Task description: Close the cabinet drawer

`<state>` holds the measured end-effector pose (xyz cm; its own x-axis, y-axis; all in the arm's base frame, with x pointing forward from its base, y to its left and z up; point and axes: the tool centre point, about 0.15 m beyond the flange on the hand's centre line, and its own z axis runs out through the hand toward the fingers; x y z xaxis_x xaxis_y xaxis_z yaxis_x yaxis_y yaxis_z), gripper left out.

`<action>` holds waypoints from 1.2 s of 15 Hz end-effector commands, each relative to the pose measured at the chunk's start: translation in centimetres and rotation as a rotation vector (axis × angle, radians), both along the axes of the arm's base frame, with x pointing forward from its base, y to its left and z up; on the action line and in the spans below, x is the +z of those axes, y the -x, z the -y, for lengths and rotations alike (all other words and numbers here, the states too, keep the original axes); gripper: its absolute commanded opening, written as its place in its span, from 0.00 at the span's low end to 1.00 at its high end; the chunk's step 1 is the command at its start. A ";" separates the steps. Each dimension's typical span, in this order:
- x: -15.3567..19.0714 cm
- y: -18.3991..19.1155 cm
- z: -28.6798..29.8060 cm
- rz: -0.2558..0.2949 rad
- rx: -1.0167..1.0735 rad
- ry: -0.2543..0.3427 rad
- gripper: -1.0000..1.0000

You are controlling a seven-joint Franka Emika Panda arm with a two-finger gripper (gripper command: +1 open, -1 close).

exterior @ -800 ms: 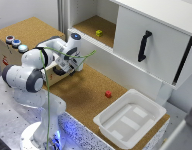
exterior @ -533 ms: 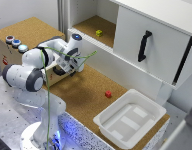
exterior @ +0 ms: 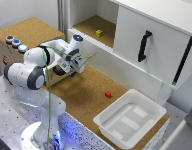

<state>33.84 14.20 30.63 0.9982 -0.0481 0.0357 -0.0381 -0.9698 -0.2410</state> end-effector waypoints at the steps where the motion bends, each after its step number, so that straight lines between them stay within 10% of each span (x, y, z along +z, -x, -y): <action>1: -1.2 -1.3 -2.8 -0.032 0.011 -0.025 0.00; 18: -2.1 -0.8 -13.0 -0.035 0.082 -0.051 0.00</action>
<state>33.65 22.14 30.61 0.9992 0.0099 0.0378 0.0209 -0.9527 -0.3032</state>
